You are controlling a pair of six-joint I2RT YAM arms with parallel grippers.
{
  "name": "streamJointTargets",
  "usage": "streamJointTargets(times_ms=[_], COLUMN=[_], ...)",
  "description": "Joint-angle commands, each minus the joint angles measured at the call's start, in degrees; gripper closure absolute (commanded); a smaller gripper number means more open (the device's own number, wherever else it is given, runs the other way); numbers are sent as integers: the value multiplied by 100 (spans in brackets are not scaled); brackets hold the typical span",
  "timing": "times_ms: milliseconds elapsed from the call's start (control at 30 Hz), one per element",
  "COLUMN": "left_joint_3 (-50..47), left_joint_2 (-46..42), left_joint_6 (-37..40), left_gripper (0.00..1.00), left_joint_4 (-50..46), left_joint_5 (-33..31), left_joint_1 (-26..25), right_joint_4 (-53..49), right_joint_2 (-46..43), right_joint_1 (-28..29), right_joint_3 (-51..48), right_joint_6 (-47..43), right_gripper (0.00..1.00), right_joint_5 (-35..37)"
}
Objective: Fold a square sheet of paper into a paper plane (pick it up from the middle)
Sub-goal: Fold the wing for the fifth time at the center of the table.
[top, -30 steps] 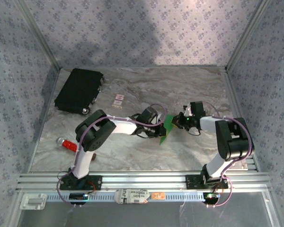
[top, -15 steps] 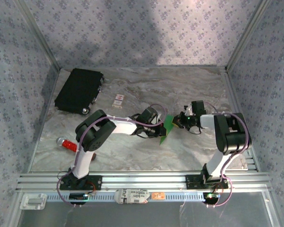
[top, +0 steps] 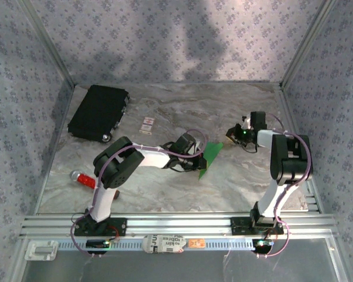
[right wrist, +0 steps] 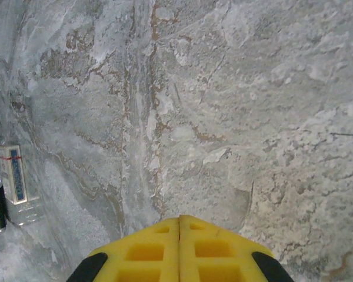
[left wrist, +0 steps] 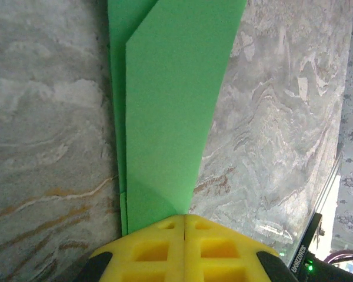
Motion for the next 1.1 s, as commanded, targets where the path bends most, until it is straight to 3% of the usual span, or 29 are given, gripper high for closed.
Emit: streamJointTargets(times_ms=[0,333,567,733,1067], left_joint_3=[-313,-111,-491,-467,-31], left_joint_2=[63,-783,-1248,-1073,-502], left_joint_6=[-112,115,176,296,361], left_gripper=[100,84,77,77,76], left_joint_4=[-615,-835,-838,-973,-1213], left_joint_5=[-259,-338,-370,-73,279], left_joint_1=[-171,-129,275,482,419], right_joint_4=[-220,-398,-298,-218,-135], right_joint_2=[-590,-1766,-2023,-1916,-1708], right_joint_1=[50,564,966,1293,1461], right_joint_3=[-159,-1362,-1919,-1925,-1947], right_joint_6=[3,108,321,467,497], right_gripper=[92,87,85,84,83], right_joint_5=[-71,-202,-87,60,72])
